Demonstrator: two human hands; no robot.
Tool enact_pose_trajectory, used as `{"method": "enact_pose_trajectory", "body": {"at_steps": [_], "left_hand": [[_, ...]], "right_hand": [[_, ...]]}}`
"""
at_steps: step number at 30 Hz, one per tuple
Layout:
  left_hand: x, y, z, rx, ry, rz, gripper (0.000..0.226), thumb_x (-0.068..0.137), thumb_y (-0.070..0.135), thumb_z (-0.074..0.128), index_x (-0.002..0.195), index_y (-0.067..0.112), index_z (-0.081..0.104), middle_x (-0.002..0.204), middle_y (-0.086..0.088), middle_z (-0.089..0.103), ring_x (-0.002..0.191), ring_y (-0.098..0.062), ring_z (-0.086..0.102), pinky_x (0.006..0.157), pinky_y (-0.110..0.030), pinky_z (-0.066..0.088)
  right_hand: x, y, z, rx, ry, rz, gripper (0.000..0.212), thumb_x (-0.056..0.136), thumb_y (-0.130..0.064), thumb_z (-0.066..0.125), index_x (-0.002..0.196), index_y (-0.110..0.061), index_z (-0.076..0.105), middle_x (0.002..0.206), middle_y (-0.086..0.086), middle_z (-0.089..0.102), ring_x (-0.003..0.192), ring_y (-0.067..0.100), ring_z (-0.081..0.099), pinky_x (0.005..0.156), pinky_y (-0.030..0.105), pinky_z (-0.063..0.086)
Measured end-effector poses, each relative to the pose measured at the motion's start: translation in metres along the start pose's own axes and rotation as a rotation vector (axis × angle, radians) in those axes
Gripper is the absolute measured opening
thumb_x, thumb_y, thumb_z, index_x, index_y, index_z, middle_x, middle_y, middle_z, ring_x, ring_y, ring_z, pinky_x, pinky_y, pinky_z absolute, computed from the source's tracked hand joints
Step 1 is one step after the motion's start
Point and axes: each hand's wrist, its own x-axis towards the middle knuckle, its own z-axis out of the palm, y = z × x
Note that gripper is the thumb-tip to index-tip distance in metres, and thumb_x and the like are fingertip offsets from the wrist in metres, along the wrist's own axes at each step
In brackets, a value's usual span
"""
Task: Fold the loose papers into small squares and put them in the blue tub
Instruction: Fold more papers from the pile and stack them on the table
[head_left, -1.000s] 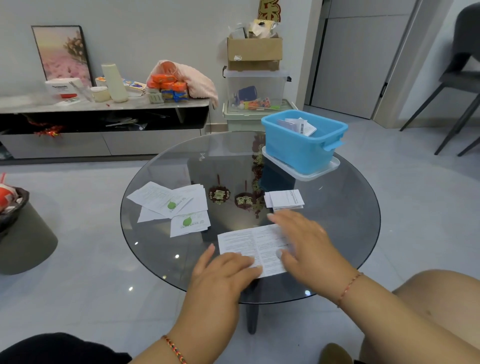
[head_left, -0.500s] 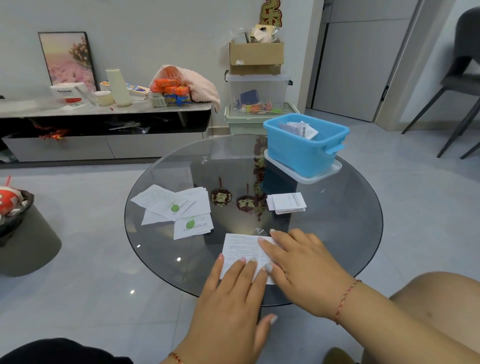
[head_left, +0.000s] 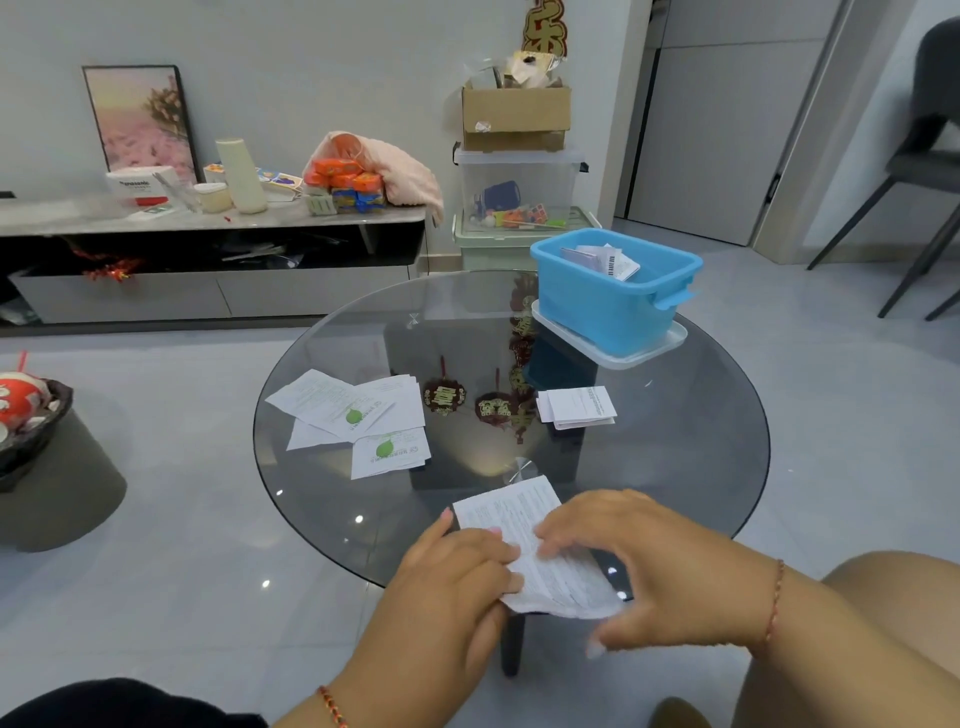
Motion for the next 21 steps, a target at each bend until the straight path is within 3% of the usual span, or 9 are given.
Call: {"method": "enact_pose_trajectory", "body": {"at_steps": [3, 6, 8, 10, 14, 18, 21], "left_hand": [[-0.004, 0.0, -0.001, -0.012, 0.046, -0.139, 0.026, 0.073, 0.02, 0.066, 0.093, 0.033, 0.056, 0.096, 0.021, 0.06, 0.094, 0.002, 0.054, 0.109, -0.029, 0.03], [-0.002, 0.006, -0.001, 0.017, 0.109, -0.261, 0.005, 0.081, 0.031, 0.057, 0.084, 0.03, 0.06, 0.087, 0.019, 0.058, 0.082, 0.001, 0.047, 0.095, -0.019, 0.036], [0.002, 0.01, -0.002, 0.053, 0.132, -0.35, 0.021, 0.084, 0.041, 0.05, 0.075, 0.025, 0.059, 0.083, 0.016, 0.056, 0.078, -0.003, 0.041, 0.073, -0.019, 0.041], [0.005, 0.014, -0.003, 0.061, 0.161, -0.44, 0.026, 0.085, 0.045, 0.051, 0.069, 0.025, 0.058, 0.084, 0.017, 0.053, 0.079, -0.003, 0.039, 0.066, -0.019, 0.042], [0.01, 0.016, 0.0, 0.063, 0.211, -0.603, 0.025, 0.084, 0.042, 0.062, 0.062, 0.031, 0.057, 0.086, 0.022, 0.051, 0.084, -0.001, 0.04, 0.072, -0.027, 0.043], [0.012, 0.018, 0.001, 0.089, 0.188, -0.706, 0.027, 0.075, 0.037, 0.075, 0.056, 0.03, 0.056, 0.087, 0.023, 0.05, 0.084, -0.003, 0.042, 0.077, -0.026, 0.034], [0.014, 0.02, 0.0, 0.089, 0.182, -0.722, 0.03, 0.071, 0.033, 0.078, 0.055, 0.031, 0.053, 0.088, 0.021, 0.052, 0.086, -0.003, 0.043, 0.079, -0.026, 0.031]], "right_hand": [[0.003, 0.004, 0.01, 0.111, 0.174, 0.014, 0.031, 0.072, -0.034, 0.076, 0.102, -0.032, 0.069, 0.105, -0.024, 0.062, 0.104, -0.003, 0.051, 0.088, 0.01, 0.042], [0.009, 0.002, 0.015, 0.229, 0.26, 0.117, 0.007, 0.079, -0.027, 0.073, 0.085, -0.023, 0.073, 0.089, -0.016, 0.066, 0.094, 0.002, 0.055, 0.076, 0.013, 0.046], [0.014, 0.0, 0.019, 0.23, 0.298, 0.209, 0.016, 0.082, -0.033, 0.07, 0.082, -0.018, 0.07, 0.085, -0.01, 0.063, 0.087, 0.002, 0.054, 0.068, 0.013, 0.042], [0.018, -0.002, 0.022, 0.228, 0.333, 0.319, 0.02, 0.082, -0.035, 0.069, 0.082, -0.015, 0.066, 0.084, -0.007, 0.059, 0.079, 0.004, 0.053, 0.064, 0.012, 0.038], [0.024, -0.008, 0.023, 0.181, 0.35, 0.427, 0.023, 0.082, -0.042, 0.067, 0.087, -0.019, 0.066, 0.087, -0.009, 0.051, 0.08, 0.005, 0.05, 0.063, 0.013, 0.04], [0.027, -0.01, 0.024, 0.101, 0.376, 0.531, 0.038, 0.078, -0.047, 0.069, 0.062, -0.017, 0.052, 0.083, -0.013, 0.045, 0.081, 0.003, 0.042, 0.058, 0.012, 0.034], [0.028, -0.009, 0.026, 0.083, 0.378, 0.59, 0.04, 0.074, -0.051, 0.071, 0.063, -0.016, 0.055, 0.084, -0.013, 0.045, 0.089, 0.005, 0.04, 0.061, 0.012, 0.031]]}}
